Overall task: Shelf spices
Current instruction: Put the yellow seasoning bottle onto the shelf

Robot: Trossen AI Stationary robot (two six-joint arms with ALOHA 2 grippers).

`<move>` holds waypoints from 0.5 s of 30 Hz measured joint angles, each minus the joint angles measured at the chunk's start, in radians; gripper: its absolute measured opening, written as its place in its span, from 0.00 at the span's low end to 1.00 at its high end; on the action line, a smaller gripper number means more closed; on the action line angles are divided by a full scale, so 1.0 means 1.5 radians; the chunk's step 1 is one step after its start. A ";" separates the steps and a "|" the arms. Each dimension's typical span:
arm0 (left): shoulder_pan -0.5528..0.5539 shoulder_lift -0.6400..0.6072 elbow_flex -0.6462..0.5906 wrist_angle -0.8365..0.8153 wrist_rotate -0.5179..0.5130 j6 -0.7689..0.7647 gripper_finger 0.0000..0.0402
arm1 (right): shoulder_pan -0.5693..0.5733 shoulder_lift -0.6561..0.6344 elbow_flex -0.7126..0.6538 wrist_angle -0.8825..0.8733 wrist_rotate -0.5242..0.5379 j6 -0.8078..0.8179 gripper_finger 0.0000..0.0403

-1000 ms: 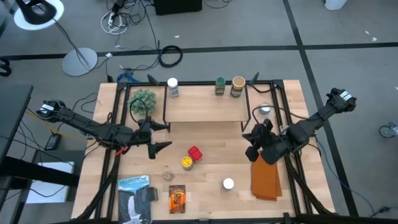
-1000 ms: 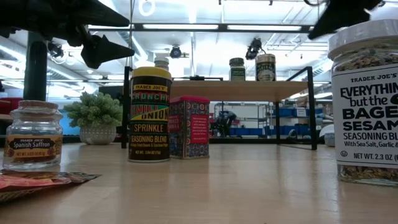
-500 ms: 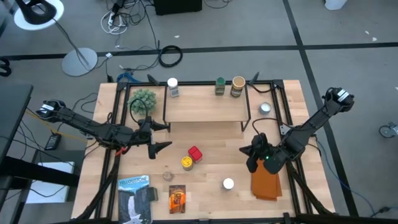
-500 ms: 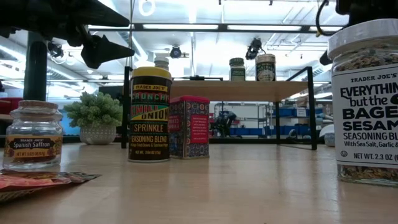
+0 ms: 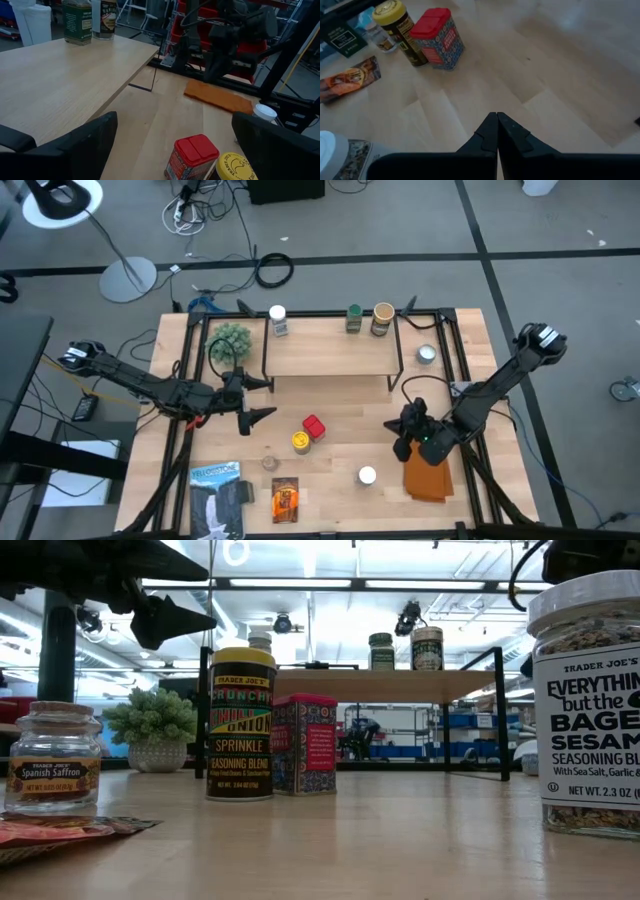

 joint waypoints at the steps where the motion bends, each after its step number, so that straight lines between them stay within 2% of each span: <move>1: 0.000 0.000 0.000 0.000 0.000 0.000 0.99 | 0.000 0.004 0.000 0.004 -0.002 0.000 0.00; 12: 0.000 0.000 0.000 0.056 -0.002 -0.004 0.99 | 0.000 0.028 0.000 0.023 -0.009 0.001 0.01; 15: 0.000 0.000 0.000 0.051 0.008 -0.040 0.99 | 0.000 0.028 0.000 0.025 -0.009 0.001 0.01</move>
